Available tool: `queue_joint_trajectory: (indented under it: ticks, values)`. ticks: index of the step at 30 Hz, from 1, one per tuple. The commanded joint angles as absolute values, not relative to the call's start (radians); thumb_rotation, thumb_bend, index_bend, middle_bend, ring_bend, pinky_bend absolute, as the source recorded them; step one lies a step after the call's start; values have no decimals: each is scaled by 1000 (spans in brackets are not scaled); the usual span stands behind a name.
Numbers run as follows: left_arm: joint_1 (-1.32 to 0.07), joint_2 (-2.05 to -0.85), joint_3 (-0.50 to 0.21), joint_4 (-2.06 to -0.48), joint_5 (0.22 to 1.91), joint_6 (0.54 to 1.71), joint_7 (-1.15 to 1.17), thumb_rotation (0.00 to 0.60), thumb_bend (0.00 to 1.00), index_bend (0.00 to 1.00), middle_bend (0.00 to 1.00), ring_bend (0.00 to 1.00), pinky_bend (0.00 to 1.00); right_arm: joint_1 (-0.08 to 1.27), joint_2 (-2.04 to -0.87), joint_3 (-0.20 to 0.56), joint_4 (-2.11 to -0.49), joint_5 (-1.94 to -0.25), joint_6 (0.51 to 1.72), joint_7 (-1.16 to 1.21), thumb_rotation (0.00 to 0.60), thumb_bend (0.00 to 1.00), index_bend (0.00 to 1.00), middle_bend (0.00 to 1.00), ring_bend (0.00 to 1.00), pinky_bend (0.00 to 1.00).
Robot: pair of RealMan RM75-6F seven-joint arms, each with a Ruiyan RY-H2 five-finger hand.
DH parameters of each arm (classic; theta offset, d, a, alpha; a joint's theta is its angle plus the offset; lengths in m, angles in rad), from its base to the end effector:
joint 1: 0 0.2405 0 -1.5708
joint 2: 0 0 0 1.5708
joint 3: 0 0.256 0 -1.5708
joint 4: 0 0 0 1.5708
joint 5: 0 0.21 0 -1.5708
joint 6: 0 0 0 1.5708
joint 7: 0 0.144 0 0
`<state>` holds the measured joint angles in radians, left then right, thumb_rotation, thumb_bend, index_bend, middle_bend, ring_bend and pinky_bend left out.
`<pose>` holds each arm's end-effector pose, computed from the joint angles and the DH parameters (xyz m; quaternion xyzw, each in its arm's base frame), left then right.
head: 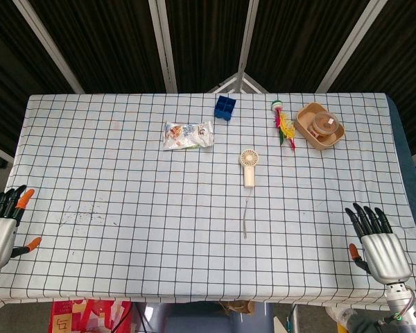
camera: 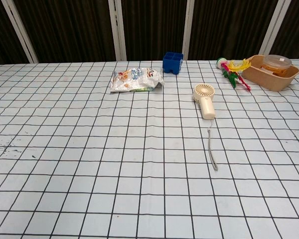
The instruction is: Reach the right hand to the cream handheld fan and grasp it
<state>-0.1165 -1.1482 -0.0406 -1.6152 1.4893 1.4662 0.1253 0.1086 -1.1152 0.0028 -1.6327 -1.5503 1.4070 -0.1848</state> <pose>-0.3051 0.1885 0.1461 -0.6206 -0.3606 -0.3612 0.5953 -0.3046 -0.1768 0.1390 0.6697 -0.3489 0.3189 0.5728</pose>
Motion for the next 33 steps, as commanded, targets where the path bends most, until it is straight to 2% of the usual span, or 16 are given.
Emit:
queue_joint_trajectory:
  ticks: [1,16,17,18,19,20,21,24,27,28,33]
  values:
    - [-117,-1148,-40,-1616,1492,1467,126,600,31,0,0,0,0,108,-1114,2,-1633,-1550,1408,-184,600,482,0,0,0,0]
    - [-115,-1141,-35,-1627,1500,1468,113,600,30,0,0,0,0,125,-1122,19,-1645,-1530,1383,-152,600,482,0,0,0,4]
    - [-115,-1141,-35,-1627,1501,1468,112,600,30,0,0,0,0,129,-1123,23,-1647,-1527,1380,-148,600,482,0,0,0,35]
    - [-115,-1140,-35,-1628,1502,1468,109,600,30,0,0,0,0,134,-1124,28,-1650,-1523,1375,-143,600,482,0,6,24,108]
    - [-115,-1138,-34,-1630,1504,1469,106,600,30,0,0,0,0,144,-1125,38,-1655,-1516,1366,-135,600,482,0,32,68,184]
    - [-115,-1138,-34,-1631,1505,1469,103,600,30,0,0,0,0,152,-1126,45,-1659,-1512,1359,-130,600,482,0,117,179,322]
    - [-115,-1137,-33,-1632,1507,1470,101,600,30,0,0,0,0,162,-1128,54,-1661,-1507,1351,-125,600,482,0,246,325,450]
    - [-116,-1136,-34,-1633,1508,1469,96,600,30,0,0,0,0,209,-1139,90,-1666,-1484,1304,-116,600,482,0,551,617,659]
    - [-118,-1135,-35,-1634,1505,1463,92,600,30,0,0,0,0,277,-1160,135,-1674,-1430,1215,-107,600,485,0,692,750,750]
    - [-119,-1135,-35,-1634,1505,1462,91,600,30,0,0,0,0,298,-1168,146,-1673,-1416,1188,-110,600,493,0,710,767,758]
    - [-120,-1131,-37,-1637,1502,1460,75,600,30,0,0,0,0,413,-1232,195,-1641,-1357,1057,-167,600,667,0,790,850,793]
